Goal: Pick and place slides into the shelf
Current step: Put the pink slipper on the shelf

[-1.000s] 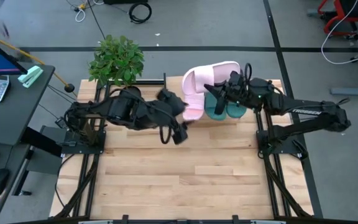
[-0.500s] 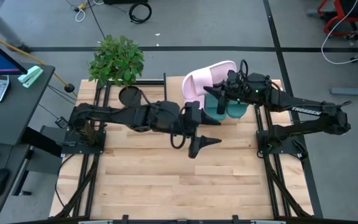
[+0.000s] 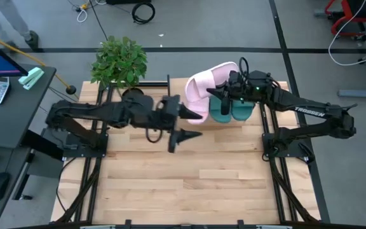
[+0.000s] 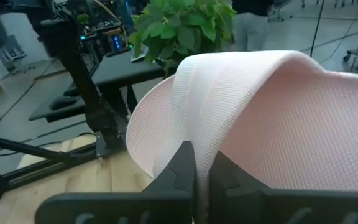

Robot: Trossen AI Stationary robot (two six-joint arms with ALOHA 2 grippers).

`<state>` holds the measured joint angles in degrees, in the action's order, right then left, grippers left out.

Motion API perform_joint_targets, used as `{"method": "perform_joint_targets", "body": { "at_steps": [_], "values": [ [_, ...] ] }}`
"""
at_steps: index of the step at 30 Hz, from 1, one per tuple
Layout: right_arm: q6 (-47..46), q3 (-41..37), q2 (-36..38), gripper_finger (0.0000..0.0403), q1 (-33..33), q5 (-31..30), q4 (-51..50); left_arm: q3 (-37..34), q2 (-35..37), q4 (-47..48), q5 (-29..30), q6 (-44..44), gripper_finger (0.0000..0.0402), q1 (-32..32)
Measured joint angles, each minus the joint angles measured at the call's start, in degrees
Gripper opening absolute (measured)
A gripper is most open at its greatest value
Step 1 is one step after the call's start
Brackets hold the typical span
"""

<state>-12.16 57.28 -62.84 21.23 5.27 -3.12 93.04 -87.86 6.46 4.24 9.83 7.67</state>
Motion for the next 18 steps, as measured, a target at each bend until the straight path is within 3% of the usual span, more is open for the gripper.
{"method": "perform_joint_targets", "body": {
  "at_steps": [7,12,18],
  "values": [
    [-0.4,0.0,-5.4,0.0009,3.5,9.0,0.9,-14.3,11.4,-3.8,0.0,0.1,0.0261,-3.0],
    [-3.7,0.3,-10.9,0.0009,5.5,17.5,8.8,-19.8,18.1,-3.8,0.0,-0.2,0.0252,-5.1],
    [-5.5,14.5,-21.6,0.0009,8.1,32.6,6.8,-22.5,24.7,-3.2,-2.6,-1.6,0.0249,-6.9]
  ]
}}
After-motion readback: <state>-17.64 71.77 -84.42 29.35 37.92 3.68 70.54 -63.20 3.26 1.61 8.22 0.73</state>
